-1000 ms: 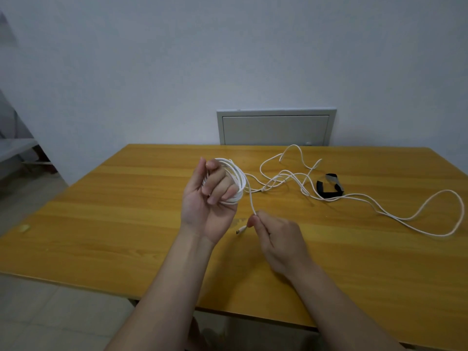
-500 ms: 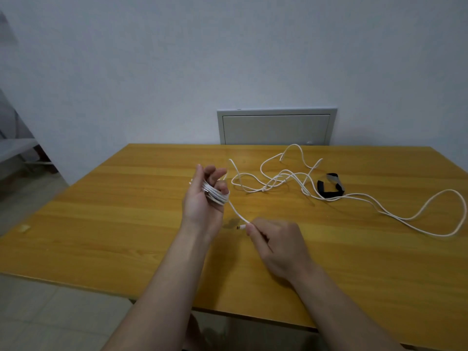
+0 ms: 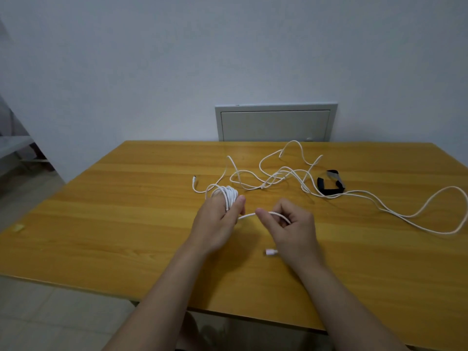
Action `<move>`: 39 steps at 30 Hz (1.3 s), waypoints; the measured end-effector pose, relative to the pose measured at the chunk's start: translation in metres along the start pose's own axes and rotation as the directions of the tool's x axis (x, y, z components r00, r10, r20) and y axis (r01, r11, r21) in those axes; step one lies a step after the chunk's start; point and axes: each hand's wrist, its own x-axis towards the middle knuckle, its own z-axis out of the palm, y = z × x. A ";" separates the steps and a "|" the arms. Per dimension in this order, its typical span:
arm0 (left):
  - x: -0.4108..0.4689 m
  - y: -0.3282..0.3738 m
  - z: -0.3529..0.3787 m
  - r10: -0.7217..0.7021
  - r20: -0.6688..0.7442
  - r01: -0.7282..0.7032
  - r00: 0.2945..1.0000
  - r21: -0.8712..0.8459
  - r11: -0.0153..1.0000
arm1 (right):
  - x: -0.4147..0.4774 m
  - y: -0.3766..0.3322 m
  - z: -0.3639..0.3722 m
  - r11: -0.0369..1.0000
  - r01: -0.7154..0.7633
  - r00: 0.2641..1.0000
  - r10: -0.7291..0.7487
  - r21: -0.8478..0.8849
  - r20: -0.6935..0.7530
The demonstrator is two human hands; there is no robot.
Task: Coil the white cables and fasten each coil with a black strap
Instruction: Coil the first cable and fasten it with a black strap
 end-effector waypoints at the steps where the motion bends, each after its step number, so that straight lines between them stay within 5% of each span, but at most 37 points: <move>1: -0.001 -0.001 0.001 -0.034 0.028 0.036 0.999 -0.072 0.997 | 0.003 -0.001 -0.002 0.991 -0.068 0.998 0.066 0.113 0.016; 3: -0.003 -0.003 0.005 -0.101 0.080 0.117 0.992 -0.223 0.968 | 0.009 -0.001 -0.003 0.899 -0.211 0.976 0.172 0.384 0.133; 6: -0.007 -0.002 0.014 -0.135 0.206 0.199 0.969 -0.331 0.923 | 0.012 -0.002 -0.003 0.590 -0.426 0.898 0.182 0.685 0.402; 14: 0.000 -0.007 0.014 -0.139 0.379 0.301 0.915 -0.412 0.860 | 0.020 -0.008 -0.009 0.169 -0.568 0.822 0.073 0.805 0.565; 17: 0.002 -0.004 0.011 -0.191 0.403 0.375 0.895 -0.448 0.811 | 0.024 -0.008 -0.014 0.095 -0.493 0.869 0.094 0.865 0.485; 20: 0.006 -0.003 0.009 -0.183 0.439 0.403 0.880 -0.484 0.777 | 0.031 -0.008 -0.018 0.140 -0.395 0.908 0.212 0.908 0.362; 24: 0.006 -0.011 0.010 -0.104 0.477 0.375 0.873 -0.518 0.769 | 0.035 0.001 -0.009 0.489 -0.389 0.850 0.518 0.781 0.099; 28: 0.007 -0.015 0.005 -0.085 0.569 0.438 0.818 -0.520 0.734 | 0.041 0.008 -0.008 0.720 -0.438 0.849 0.529 0.539 -0.017; 34: 0.003 -0.008 0.000 0.036 0.721 0.436 0.692 -0.458 0.775 | 0.045 0.013 -0.011 0.844 -0.523 0.848 0.501 0.121 0.171; 39: 0.005 0.000 -0.002 0.046 0.786 0.406 0.617 -0.368 0.837 | 0.041 0.014 -0.006 0.923 -0.378 0.843 0.378 -0.077 0.382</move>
